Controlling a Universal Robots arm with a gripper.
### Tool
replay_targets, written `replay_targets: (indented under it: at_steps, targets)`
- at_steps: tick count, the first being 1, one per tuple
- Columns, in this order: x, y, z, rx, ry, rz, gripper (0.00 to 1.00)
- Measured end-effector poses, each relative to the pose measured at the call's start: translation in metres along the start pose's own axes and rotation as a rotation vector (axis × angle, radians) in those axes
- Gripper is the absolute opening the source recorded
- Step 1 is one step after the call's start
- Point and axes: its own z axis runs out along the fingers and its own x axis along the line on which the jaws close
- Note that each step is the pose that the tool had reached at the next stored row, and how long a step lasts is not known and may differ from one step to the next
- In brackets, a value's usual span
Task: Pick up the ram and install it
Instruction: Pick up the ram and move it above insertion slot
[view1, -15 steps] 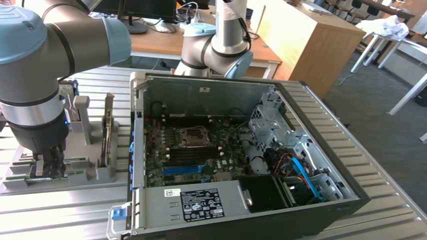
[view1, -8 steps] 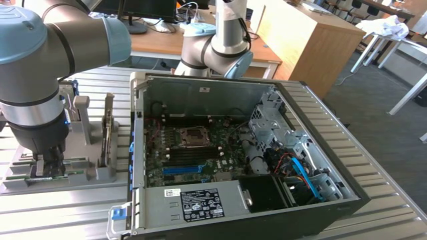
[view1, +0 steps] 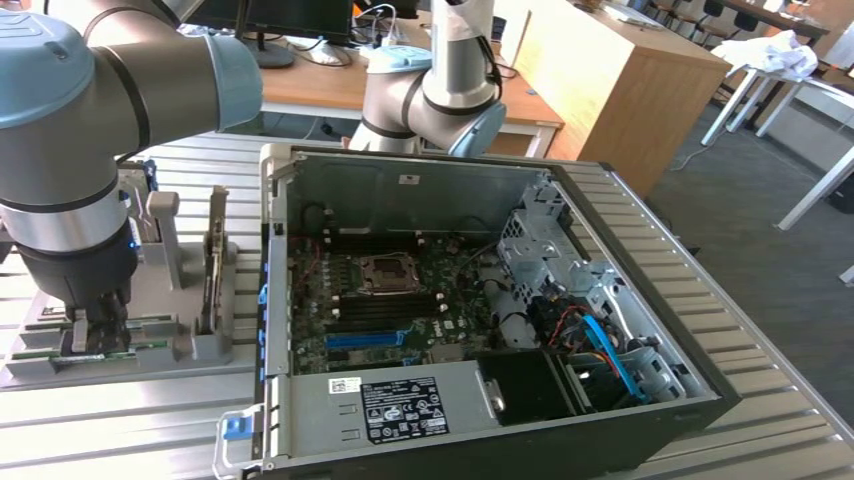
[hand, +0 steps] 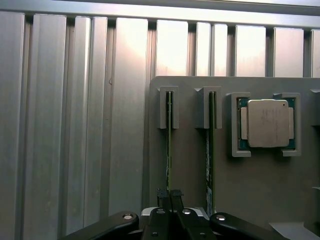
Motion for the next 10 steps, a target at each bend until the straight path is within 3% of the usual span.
replay_targets:
  at_steps: [10]
  targets:
    - [-0.0002,0.0,0.0,0.0,0.0001,0.0,0.11]
